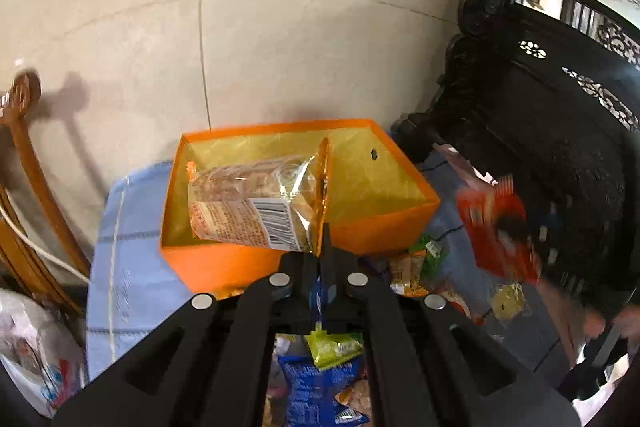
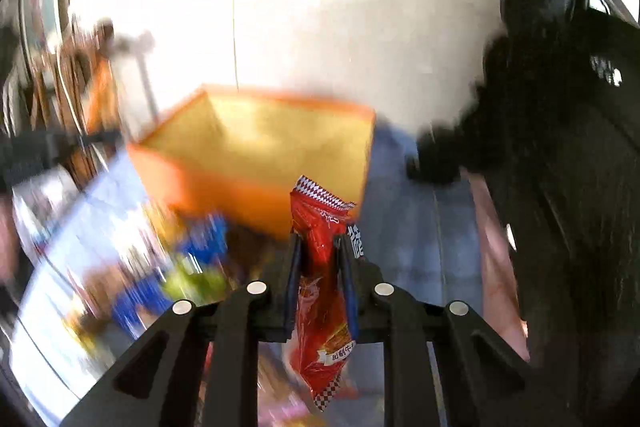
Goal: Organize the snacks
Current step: 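Carry the red sausage pack into the orange box and release with the right tool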
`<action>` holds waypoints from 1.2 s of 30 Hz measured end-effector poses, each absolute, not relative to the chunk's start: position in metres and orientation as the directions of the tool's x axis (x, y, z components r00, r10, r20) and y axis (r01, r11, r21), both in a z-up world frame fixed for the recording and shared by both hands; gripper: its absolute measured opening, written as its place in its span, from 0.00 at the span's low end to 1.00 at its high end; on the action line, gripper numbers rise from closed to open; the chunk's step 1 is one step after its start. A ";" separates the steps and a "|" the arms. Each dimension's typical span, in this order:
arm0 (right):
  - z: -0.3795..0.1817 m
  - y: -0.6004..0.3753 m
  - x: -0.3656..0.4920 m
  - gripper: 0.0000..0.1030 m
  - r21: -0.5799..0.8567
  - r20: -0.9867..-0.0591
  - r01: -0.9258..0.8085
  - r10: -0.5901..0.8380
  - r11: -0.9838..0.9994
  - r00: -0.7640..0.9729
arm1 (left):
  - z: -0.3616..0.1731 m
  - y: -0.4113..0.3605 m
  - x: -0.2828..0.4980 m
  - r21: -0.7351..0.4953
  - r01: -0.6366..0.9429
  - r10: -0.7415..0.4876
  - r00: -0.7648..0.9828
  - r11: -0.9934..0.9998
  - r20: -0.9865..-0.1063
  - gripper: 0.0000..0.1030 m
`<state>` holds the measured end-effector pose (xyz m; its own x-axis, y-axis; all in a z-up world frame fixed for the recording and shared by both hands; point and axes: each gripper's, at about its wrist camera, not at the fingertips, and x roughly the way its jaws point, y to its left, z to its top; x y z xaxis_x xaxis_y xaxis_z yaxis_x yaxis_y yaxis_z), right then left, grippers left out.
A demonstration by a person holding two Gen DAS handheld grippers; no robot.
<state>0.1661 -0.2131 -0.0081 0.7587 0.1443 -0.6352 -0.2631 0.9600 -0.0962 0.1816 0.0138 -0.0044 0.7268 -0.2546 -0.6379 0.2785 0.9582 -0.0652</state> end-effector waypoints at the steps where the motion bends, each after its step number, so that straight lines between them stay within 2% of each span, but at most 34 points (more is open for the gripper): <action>1: 0.007 -0.210 0.174 0.18 -0.078 -0.609 -0.269 0.168 0.960 0.776 | 0.000 0.013 0.184 -0.060 0.285 -0.257 0.731 0.957 -0.632 0.00; 7: 0.069 -0.189 0.223 0.18 -0.041 -0.499 -0.298 0.239 0.954 0.833 | 0.032 0.009 0.220 -0.037 0.303 -0.262 0.747 0.952 -0.611 0.00; 15: 0.076 -0.176 0.289 0.18 -0.070 -0.531 -0.298 0.218 0.952 0.819 | 0.041 0.016 0.274 -0.003 0.234 -0.189 0.775 0.972 -0.603 0.00; 16: 0.075 -0.178 0.294 0.19 -0.058 -0.542 -0.303 0.224 0.951 0.810 | 0.038 0.019 0.282 0.011 0.193 -0.148 0.786 0.981 -0.600 0.05; 17: 0.071 -0.177 0.300 0.21 -0.052 -0.548 -0.301 0.225 0.952 0.806 | 0.035 0.023 0.291 0.011 0.161 -0.121 0.782 0.987 -0.611 0.19; 18: 0.069 -0.177 0.305 0.53 -0.073 -0.536 -0.266 0.187 0.961 0.823 | 0.031 0.027 0.300 -0.006 0.139 -0.111 0.758 0.990 -0.642 0.81; 19: 0.069 -0.178 0.304 0.96 -0.089 -0.519 -0.240 0.161 0.967 0.840 | 0.030 0.030 0.303 -0.014 0.120 -0.100 0.755 0.993 -0.647 0.93; 21: 0.072 -0.185 0.297 0.96 -0.073 -0.474 -0.217 0.157 0.973 0.866 | 0.028 0.034 0.300 -0.003 0.118 -0.095 0.780 0.993 -0.618 0.94; 24: 0.070 -0.192 0.290 0.96 -0.052 -0.502 -0.236 0.178 0.970 0.846 | 0.020 0.039 0.292 0.035 0.120 -0.070 0.767 0.992 -0.638 0.96; 30: 0.029 -0.182 0.243 0.96 -0.064 -0.608 -0.310 0.210 0.949 0.766 | -0.015 0.064 0.241 0.065 0.148 -0.064 0.728 0.987 -0.683 0.96; 36: -0.063 -0.149 0.221 0.96 -0.040 -0.756 -0.340 0.194 0.939 0.625 | -0.094 0.085 0.198 0.052 0.163 -0.062 0.621 0.985 -0.781 0.96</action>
